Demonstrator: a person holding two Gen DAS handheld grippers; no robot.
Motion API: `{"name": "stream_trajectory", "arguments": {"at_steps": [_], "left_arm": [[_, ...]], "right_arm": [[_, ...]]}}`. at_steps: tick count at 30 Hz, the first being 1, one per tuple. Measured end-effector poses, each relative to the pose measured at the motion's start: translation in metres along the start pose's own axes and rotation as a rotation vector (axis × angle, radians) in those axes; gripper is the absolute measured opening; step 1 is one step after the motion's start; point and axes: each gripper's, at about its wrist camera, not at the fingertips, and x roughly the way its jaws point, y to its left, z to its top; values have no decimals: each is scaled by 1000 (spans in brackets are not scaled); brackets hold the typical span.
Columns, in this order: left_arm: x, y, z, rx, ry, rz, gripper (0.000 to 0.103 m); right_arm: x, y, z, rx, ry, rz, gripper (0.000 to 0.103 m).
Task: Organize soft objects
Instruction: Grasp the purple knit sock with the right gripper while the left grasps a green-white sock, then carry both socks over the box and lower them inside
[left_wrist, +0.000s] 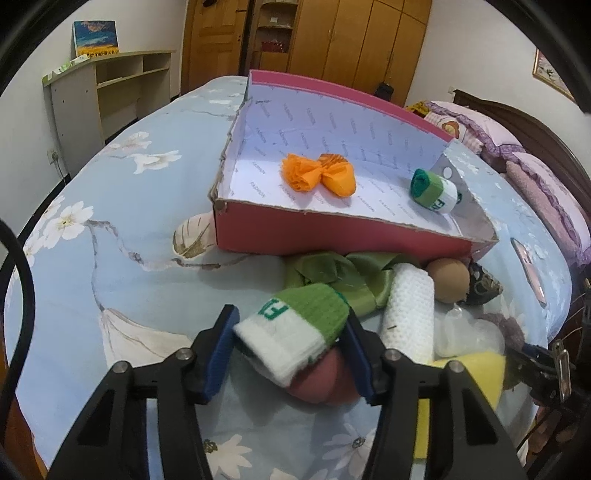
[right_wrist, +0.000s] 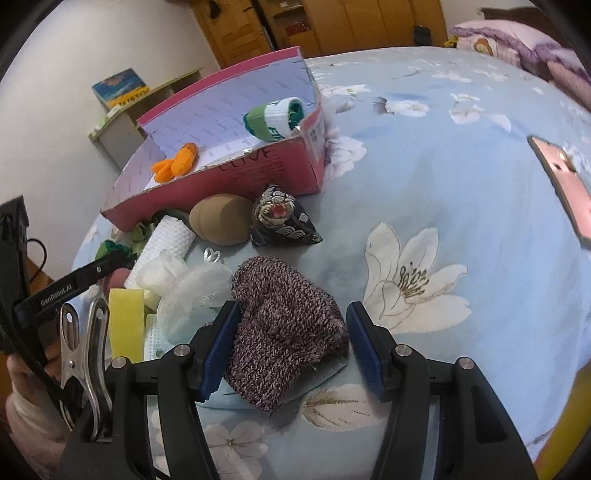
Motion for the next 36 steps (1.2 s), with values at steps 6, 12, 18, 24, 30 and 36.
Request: {"name": "stream_trajectory", "arguments": {"at_steps": [6,12,18,24,30,36], "left_arm": [[-8,-1,-2,11,-13,-3,51],[-20,0,-3,1,-31,-13,50],[-33,0,-2,-2,-61,-12,50],[-43,2,-1,-13,-79,-19,50],[-51,0,0,-15,-92,-25,50],[-58,1,4,-21,-104,-25,50]], "right_arm": [[-1,2,-1,1,-14,3,58],[-9,11,-4,-34,-60,21,36],[-21,20,-4,-68,-118,4,31],[-35,26,-3,-94,-158,-6,31],[-51,31,-1,-113,-202,2,31],[-58,38,2,-137,-224,9,31]]}}
